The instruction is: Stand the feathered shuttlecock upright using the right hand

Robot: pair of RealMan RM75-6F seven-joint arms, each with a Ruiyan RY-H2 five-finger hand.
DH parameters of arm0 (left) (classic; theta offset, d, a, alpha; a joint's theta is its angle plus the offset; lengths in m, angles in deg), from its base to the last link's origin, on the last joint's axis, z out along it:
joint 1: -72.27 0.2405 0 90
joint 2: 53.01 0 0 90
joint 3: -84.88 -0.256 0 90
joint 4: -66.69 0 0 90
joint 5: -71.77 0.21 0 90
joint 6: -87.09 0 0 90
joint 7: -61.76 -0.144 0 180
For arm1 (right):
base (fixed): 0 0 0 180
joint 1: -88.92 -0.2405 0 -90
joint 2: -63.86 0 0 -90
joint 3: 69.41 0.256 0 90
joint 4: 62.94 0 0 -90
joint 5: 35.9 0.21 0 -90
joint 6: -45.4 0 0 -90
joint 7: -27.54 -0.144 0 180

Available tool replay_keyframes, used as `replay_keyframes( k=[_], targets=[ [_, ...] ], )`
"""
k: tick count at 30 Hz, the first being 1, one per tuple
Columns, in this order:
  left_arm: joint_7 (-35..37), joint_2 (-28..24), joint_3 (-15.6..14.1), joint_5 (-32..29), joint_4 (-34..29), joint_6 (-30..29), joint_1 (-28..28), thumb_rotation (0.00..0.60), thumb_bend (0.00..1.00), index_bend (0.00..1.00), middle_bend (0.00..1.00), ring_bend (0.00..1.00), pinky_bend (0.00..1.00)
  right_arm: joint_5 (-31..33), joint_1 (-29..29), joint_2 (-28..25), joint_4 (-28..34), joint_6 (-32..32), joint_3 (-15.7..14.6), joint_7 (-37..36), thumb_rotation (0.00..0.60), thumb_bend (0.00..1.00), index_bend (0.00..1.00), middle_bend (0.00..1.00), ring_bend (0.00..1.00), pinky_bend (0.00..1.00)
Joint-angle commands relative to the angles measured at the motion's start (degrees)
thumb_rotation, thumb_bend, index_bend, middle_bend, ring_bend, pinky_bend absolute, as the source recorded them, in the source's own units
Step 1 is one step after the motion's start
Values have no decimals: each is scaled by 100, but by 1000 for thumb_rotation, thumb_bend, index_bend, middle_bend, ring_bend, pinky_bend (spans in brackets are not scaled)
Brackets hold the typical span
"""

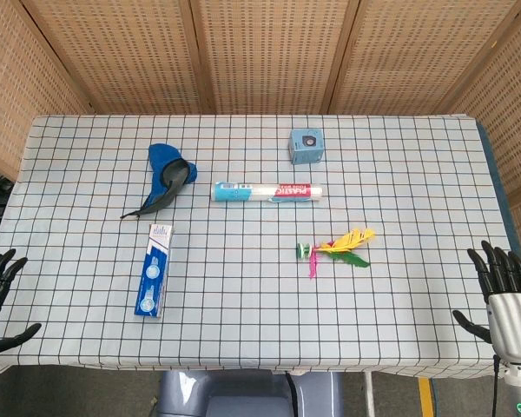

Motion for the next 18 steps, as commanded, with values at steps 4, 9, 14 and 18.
replay_keyframes(
  k=[4,9,14,18],
  targets=[
    [87,84,44,30,82,-56,-20,600,0,0,0,0,0,16,-11,3,17,-53,-15,-14,600,0,0,0,0,0],
    [99,155,74,-20,170,-35,-38,600,0,0,0,0,0,169,-239,-30,85,-511,25,-107,600,0,0,0,0,0],
    [-26,211,110,-191,144,230,-143,600,0,0,0,0,0,656,-964,-253,194,-1688,330,170,600,0,4,0,0,0],
    [-188,310,195,-416,136,453,-246,600,0,0,0,0,0,1215,-1813,-347,164,-2884,711,458,600,1,129,0,0,0]
  ],
)
